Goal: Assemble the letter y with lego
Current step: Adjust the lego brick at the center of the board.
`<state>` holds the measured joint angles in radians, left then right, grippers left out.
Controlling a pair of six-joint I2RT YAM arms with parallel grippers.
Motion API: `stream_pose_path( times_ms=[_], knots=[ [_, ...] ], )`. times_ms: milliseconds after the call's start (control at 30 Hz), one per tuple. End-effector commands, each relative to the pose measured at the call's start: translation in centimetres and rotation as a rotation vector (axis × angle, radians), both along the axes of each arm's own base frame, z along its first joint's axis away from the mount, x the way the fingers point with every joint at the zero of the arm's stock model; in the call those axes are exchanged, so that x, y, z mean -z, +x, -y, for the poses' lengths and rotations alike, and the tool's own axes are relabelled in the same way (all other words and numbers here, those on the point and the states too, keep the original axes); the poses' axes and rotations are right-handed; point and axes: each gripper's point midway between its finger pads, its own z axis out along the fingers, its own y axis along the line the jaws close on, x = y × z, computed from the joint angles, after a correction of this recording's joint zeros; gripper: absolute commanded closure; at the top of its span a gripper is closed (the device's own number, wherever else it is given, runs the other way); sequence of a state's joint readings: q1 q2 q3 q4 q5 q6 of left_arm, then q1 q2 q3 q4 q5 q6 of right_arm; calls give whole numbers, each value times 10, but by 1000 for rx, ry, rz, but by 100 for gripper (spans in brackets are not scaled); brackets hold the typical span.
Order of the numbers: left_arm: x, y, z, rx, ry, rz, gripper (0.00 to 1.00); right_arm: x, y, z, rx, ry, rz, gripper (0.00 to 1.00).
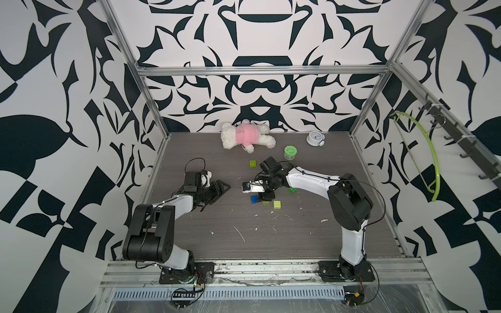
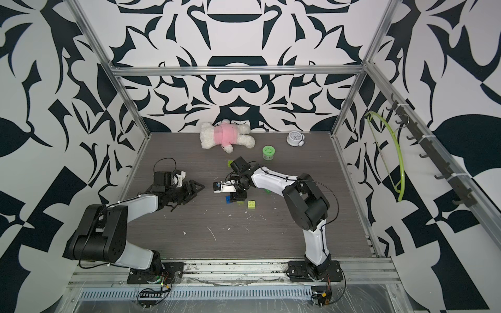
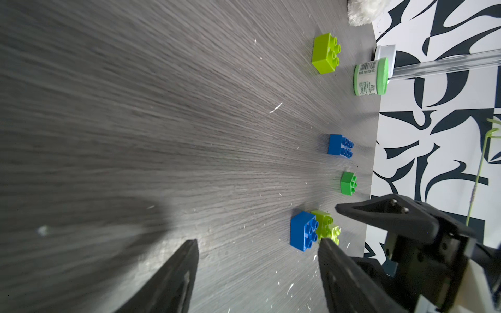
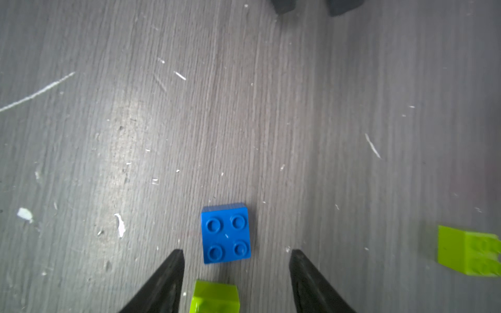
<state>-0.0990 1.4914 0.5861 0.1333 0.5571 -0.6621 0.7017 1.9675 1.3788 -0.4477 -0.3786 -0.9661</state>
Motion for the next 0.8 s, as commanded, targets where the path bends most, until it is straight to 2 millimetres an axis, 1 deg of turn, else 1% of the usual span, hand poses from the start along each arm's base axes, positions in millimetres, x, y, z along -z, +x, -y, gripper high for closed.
stream_pose_path(
  times_ms=[0,167,333,433,533,633,767],
  knots=[
    [-4,-1,-1,7,9,11,25,-14,-1,-11,-48,30,4,35],
    [-2,-1,-3,5,15,7,25,-5,-2,-13,-54,17,-17,37],
    [0,-1,-3,3,22,1,25,3,-2,-13,-52,5,-29,45],
    [0,-1,-4,4,22,0,25,6,-2,-13,-51,-4,-34,47],
    [1,-2,-4,4,23,-1,25,7,-2,-14,-53,-3,-38,50],
    [2,-2,-4,5,27,-2,25,7,-3,-14,-50,-2,-47,56],
    [2,-2,-5,2,31,-4,25,0,-4,-18,-16,18,-63,64]
  ],
)
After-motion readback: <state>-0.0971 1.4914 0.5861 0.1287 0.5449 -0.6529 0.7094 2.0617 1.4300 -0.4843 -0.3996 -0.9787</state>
